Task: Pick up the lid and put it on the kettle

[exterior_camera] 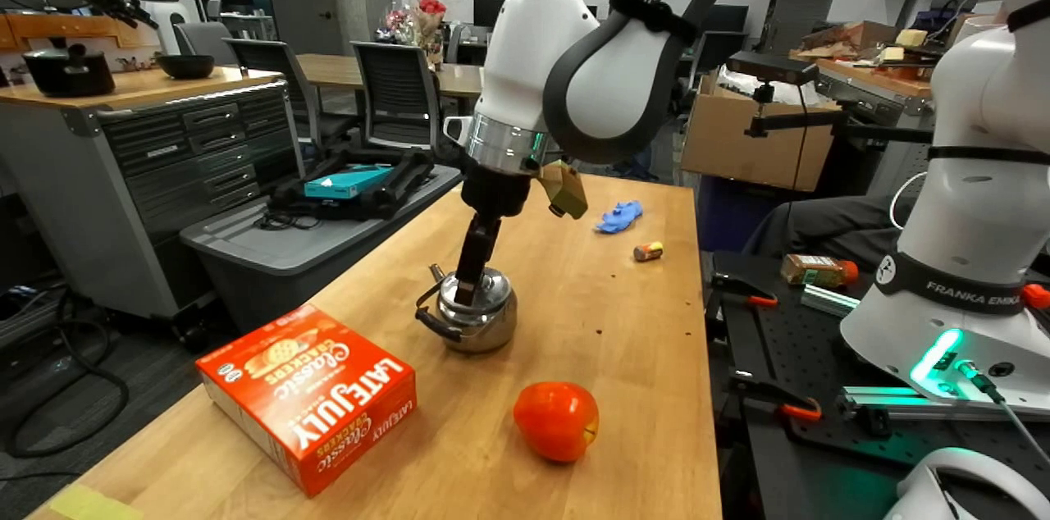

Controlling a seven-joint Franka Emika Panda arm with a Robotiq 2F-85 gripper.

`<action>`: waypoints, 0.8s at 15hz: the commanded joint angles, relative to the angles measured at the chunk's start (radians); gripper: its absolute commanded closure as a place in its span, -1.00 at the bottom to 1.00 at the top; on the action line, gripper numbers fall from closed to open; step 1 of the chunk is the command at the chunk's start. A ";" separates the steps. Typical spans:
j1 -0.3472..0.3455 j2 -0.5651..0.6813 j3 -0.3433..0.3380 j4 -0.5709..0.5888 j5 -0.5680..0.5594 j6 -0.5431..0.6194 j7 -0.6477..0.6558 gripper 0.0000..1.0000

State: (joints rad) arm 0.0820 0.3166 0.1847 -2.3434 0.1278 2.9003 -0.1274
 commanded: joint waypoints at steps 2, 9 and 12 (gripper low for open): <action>-0.009 -0.010 0.009 -0.011 -0.007 0.004 0.012 -1.00; -0.011 -0.012 0.008 -0.014 -0.006 0.008 0.014 -1.00; -0.011 -0.012 0.008 -0.014 -0.006 0.009 0.015 -1.00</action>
State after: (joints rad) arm 0.0774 0.3044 0.1874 -2.3587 0.1316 2.9099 -0.1223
